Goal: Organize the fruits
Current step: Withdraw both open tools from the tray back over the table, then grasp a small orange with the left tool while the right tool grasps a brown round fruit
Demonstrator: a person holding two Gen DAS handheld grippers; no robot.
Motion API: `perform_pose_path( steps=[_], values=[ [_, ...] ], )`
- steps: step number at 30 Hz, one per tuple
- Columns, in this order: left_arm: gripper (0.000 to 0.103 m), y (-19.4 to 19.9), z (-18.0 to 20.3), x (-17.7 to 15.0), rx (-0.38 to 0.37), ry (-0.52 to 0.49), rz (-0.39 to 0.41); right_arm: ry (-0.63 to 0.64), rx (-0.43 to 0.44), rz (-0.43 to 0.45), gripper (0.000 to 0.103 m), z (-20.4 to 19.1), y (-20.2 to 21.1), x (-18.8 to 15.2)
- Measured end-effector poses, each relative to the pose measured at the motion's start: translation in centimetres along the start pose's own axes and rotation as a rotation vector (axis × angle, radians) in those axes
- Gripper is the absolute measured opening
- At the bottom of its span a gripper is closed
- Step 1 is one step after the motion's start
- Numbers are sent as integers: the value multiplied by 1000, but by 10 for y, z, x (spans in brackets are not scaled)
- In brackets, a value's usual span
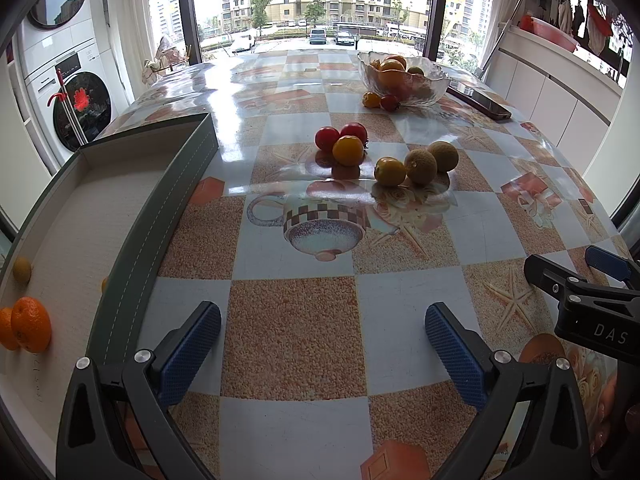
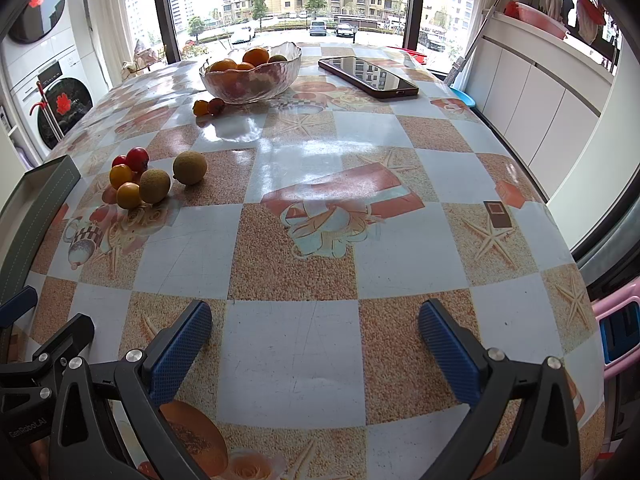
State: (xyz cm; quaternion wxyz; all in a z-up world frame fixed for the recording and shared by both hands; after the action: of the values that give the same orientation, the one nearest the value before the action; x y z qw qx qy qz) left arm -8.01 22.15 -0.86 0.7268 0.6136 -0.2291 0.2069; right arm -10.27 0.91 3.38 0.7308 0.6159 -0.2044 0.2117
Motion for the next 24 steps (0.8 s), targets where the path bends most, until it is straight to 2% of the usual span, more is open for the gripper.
perform_pose_path(
  steps=[24],
  values=[
    [103, 0, 1, 0, -1, -1, -3, 2, 0, -3, 103, -1, 1, 0]
  ],
)
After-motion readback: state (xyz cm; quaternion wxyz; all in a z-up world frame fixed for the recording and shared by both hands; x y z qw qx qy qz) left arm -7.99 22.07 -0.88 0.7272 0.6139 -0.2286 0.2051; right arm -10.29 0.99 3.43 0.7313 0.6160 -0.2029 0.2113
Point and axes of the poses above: each gripper's, at about its wrist camera, not at the fingertips, and y roughly against the way its jaws point, z to its right, x to its top, the point moved 1 cm from there along -y, roughly the way its jaws point, and after that the axes turned 12 degrees about y, right-handed, at the moved point
